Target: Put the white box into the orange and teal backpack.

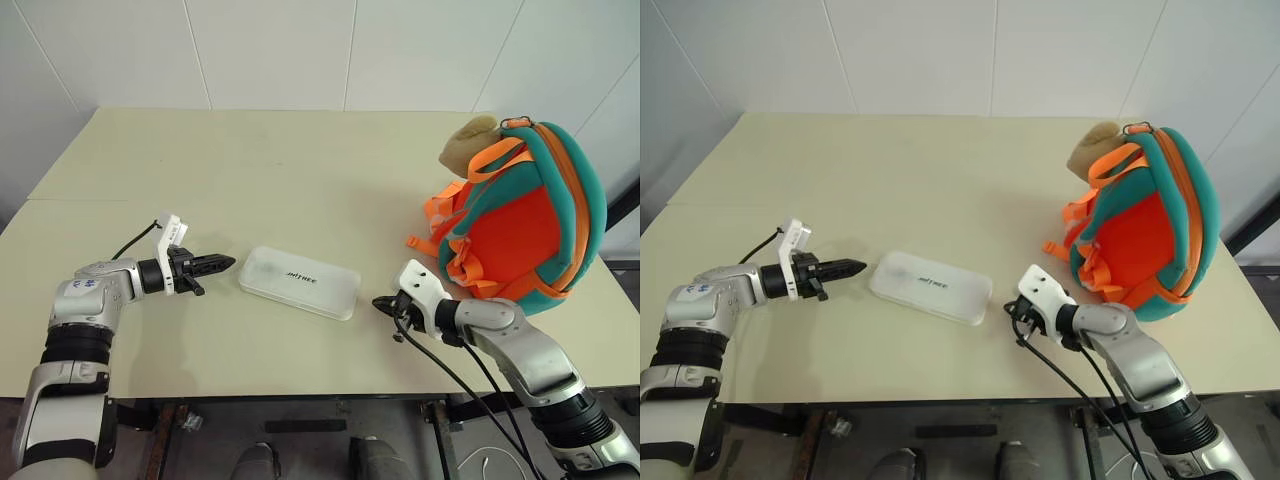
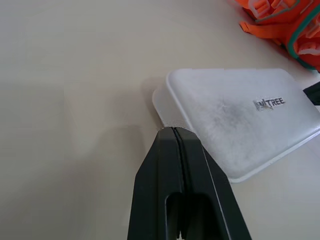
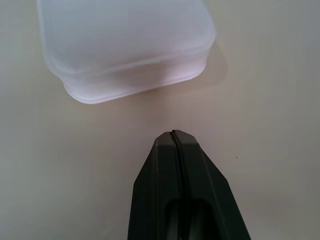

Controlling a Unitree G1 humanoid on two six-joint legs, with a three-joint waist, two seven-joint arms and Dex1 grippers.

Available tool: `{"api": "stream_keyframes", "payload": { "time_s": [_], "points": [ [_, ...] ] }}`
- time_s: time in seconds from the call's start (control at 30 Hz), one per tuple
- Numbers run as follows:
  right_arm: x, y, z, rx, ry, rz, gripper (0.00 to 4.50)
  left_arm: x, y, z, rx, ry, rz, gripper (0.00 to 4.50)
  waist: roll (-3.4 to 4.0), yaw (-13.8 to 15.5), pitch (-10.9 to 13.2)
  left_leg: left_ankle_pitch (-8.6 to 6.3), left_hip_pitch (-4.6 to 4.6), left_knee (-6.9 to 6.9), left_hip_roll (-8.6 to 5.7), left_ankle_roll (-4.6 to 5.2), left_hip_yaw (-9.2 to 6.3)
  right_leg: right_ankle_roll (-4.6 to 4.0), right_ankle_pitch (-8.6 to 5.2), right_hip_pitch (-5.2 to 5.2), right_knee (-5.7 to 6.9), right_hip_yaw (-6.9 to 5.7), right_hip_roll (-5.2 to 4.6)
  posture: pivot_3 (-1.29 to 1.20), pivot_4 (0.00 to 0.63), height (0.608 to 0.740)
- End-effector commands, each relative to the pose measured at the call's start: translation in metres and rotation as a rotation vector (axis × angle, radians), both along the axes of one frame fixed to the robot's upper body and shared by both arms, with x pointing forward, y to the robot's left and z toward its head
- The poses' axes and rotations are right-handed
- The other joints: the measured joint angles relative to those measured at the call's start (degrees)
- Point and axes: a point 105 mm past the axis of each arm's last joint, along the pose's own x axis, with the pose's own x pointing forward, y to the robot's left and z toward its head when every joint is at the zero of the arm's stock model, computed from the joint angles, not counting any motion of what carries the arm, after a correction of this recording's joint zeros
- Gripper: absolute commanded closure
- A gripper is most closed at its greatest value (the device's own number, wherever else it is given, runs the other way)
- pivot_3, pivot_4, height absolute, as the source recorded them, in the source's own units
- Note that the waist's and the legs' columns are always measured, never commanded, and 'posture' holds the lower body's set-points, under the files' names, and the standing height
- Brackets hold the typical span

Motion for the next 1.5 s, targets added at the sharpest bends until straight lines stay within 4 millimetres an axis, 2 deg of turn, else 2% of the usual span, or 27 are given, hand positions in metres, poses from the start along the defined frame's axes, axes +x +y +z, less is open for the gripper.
{"api": "stream_keyframes", "payload": {
  "time_s": [0.03,0.1,0.4,0.6,0.73,1.13,1.5],
  "points": [
    [0.0,0.006,0.014,0.012,-0.058,0.007,4.48,0.007,-0.005,-0.001,-0.065,0.081,0.008,4.5,0.0,0.0,0.0,0.0,-0.01,0.01,0.0,0.0,0.0,0.0,0.0,0.0,0.01,-0.01,0.01,0.0,0.15,0.74],
    [-0.001,0.009,0.014,0.016,-0.053,0.018,4.48,0.01,-0.01,-0.002,-0.105,0.124,0.01,4.5,-0.01,0.1,0.0,0.0,-0.02,0.04,0.0,0.0,-0.01,0.01,0.0,0.01,0.01,-0.01,0.01,0.0,0.15,0.74],
    [-0.004,0.025,0.02,0.035,-0.039,0.078,4.48,0.013,-0.032,-0.005,-0.104,0.094,-0.065,4.5,-0.01,0.0,0.0,0.01,-0.01,0.03,0.0,-0.02,-0.02,0.02,0.01,0.01,0.03,-0.01,0.01,0.0,0.15,0.74],
    [-0.007,0.03,0.024,0.046,-0.03,0.117,4.48,0.001,-0.037,-0.005,-0.064,0.1,-0.137,4.5,-0.01,0.0,0.0,0.01,-0.02,0.0,0.0,-0.02,-0.02,0.02,0.01,0.01,0.02,-0.01,0.01,0.0,0.15,0.74],
    [-0.012,0.032,0.027,0.049,-0.017,0.158,4.48,-0.015,-0.04,-0.006,-0.016,0.127,-0.194,4.5,-0.01,-0.1,0.0,0.01,-0.02,-0.02,0.01,-0.02,-0.02,0.02,0.01,0.0,0.0,-0.01,0.01,0.0,0.15,0.74],
    [-0.021,0.02,0.031,-0.006,0.028,0.248,4.48,-0.057,-0.048,-0.009,0.069,0.214,-0.276,4.5,-0.01,0.0,0.0,0.01,0.0,-0.03,0.01,-0.02,-0.03,0.0,0.0,0.02,-0.01,0.01,0.0,0.0,0.15,0.74],
    [-0.026,0.009,0.017,-0.062,0.089,0.252,4.48,-0.071,-0.049,-0.011,0.084,0.258,-0.27,4.5,-0.01,0.0,0.0,0.01,0.0,-0.01,0.0,-0.02,-0.05,-0.01,-0.01,0.02,-0.03,0.01,0.0,0.0,0.15,0.74]
  ]
}}
